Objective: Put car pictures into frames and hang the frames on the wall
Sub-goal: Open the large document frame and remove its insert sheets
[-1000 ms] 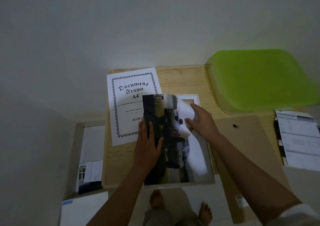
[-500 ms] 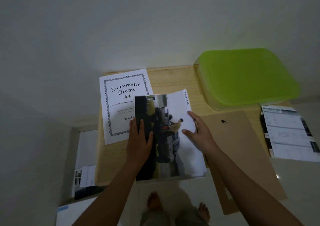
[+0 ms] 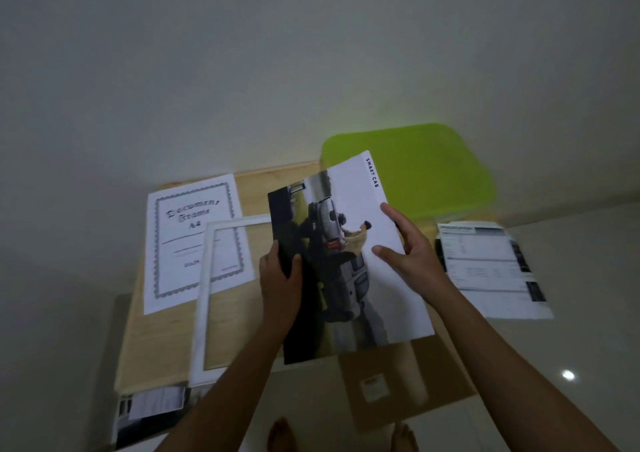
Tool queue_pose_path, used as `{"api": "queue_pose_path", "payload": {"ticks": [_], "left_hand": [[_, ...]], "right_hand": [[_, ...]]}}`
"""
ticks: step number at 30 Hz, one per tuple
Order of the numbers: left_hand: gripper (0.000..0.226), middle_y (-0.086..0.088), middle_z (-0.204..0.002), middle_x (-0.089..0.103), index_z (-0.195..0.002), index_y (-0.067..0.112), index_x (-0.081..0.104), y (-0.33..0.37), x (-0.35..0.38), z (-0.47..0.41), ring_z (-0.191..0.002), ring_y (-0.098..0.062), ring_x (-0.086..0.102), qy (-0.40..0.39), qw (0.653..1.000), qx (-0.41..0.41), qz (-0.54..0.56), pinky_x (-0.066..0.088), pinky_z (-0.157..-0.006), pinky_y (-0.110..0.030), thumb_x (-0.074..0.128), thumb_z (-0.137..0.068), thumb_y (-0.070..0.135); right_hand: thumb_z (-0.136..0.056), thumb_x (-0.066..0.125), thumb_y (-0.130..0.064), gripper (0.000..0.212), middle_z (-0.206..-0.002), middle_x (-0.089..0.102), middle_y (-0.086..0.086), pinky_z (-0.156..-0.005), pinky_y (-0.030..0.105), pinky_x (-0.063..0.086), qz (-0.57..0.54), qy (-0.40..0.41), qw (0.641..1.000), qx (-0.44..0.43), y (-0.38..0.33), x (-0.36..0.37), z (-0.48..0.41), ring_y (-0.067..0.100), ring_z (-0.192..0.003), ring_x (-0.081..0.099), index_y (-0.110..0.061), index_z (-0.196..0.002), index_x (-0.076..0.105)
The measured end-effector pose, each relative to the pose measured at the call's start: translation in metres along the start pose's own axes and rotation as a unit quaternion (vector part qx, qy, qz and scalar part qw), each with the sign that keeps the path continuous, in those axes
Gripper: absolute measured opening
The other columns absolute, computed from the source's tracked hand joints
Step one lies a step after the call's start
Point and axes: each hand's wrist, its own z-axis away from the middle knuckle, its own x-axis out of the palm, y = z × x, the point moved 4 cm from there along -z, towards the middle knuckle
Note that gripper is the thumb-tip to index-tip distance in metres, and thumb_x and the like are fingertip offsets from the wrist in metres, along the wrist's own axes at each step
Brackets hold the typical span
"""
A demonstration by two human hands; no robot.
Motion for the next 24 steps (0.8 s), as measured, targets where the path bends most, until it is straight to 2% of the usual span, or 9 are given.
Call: {"api": "queue_pose_path", "payload": {"ticks": [2,5,7,9,11,12,16,21,24], "left_hand": [[0.049,-0.007,-0.124,0.047,-0.138,0.007,0.036,0.022,0.025,0.015,-0.11,-0.011,0.042,-0.005,1.0,0.007,0.021,0.033,-0.093,-0.022,0.053,-0.092,0.016],[0.054,0.002,-0.124,0.045,-0.14,0.014,0.035,0.049,0.084,0.044,-0.11,-0.009,0.044,-0.051,0.998,0.016,0.032,0.04,-0.095,-0.028,0.057,-0.09,0.019],[0.057,0.002,-0.125,0.052,-0.138,0.028,0.034,0.054,0.126,0.059,-0.109,-0.015,0.054,-0.093,0.995,0.01,0.035,0.049,-0.093,-0.039,0.058,-0.087,0.032],[0.061,0.003,-0.124,0.056,-0.134,0.044,0.031,0.043,0.171,0.067,-0.105,-0.016,0.059,-0.137,0.99,-0.016,0.042,0.053,-0.088,-0.043,0.057,-0.08,0.048],[0.064,0.004,-0.124,0.057,-0.132,0.051,0.029,0.03,0.211,0.076,-0.106,-0.016,0.06,-0.162,0.985,-0.036,0.037,0.053,-0.089,-0.044,0.055,-0.074,0.056],[0.064,0.002,-0.124,0.057,-0.133,0.049,0.03,0.033,0.223,0.083,-0.106,-0.017,0.06,-0.174,0.983,-0.044,0.04,0.052,-0.09,-0.044,0.055,-0.075,0.053],[0.062,-0.008,-0.13,0.052,-0.141,0.028,0.03,0.064,0.25,0.104,-0.114,-0.022,0.055,-0.214,0.974,-0.052,0.056,0.047,-0.098,-0.044,0.059,-0.088,0.018],[0.065,-0.009,-0.134,0.046,-0.143,0.018,0.03,0.063,0.266,0.103,-0.121,-0.023,0.049,-0.224,0.972,-0.063,0.035,0.041,-0.104,-0.047,0.059,-0.086,0.01],[0.063,-0.012,-0.131,0.041,-0.142,0.009,0.031,0.073,0.267,0.101,-0.121,-0.024,0.046,-0.218,0.974,-0.067,0.018,0.037,-0.108,-0.038,0.059,-0.086,0.004]], "right_hand": [[-0.085,0.064,-0.006,0.063,-0.141,0.036,-0.02,-0.099,0.008,0.035,0.037,0.019,0.999,0.017,0.011,-0.04,0.011,-0.01,-0.126,0.032,-0.032,-0.137,0.039],[-0.084,0.065,-0.007,0.062,-0.139,0.038,-0.017,-0.106,0.026,0.031,0.079,0.069,0.993,0.06,0.041,-0.113,0.036,0.002,-0.131,0.032,-0.03,-0.136,0.041],[-0.082,0.066,-0.004,0.062,-0.139,0.04,-0.01,-0.11,0.034,0.032,0.099,0.098,0.986,0.088,0.064,-0.155,0.053,0.011,-0.133,0.036,-0.024,-0.136,0.042],[-0.08,0.067,-0.001,0.063,-0.142,0.041,-0.002,-0.111,0.039,0.034,0.109,0.122,0.98,0.116,0.084,-0.188,0.069,0.018,-0.133,0.038,-0.019,-0.136,0.043],[-0.079,0.067,-0.001,0.064,-0.144,0.041,0.003,-0.11,0.034,0.032,0.129,0.136,0.972,0.143,0.103,-0.215,0.082,0.02,-0.133,0.038,-0.015,-0.137,0.042],[-0.079,0.068,-0.001,0.065,-0.144,0.041,0.005,-0.109,0.032,0.031,0.143,0.141,0.967,0.155,0.112,-0.226,0.087,0.021,-0.133,0.038,-0.013,-0.137,0.041],[-0.079,0.07,-0.01,0.066,-0.139,0.042,0.012,-0.104,0.032,0.035,0.205,0.141,0.946,0.206,0.142,-0.257,0.092,0.026,-0.127,0.042,-0.012,-0.136,0.039],[-0.081,0.069,-0.017,0.064,-0.138,0.039,0.014,-0.105,0.035,0.036,0.244,0.117,0.932,0.241,0.16,-0.265,0.081,0.029,-0.125,0.042,-0.012,-0.136,0.038],[-0.081,0.068,-0.015,0.063,-0.136,0.038,0.017,-0.104,0.037,0.036,0.244,0.107,0.934,0.24,0.161,-0.267,0.073,0.03,-0.123,0.042,-0.01,-0.136,0.039]]}}
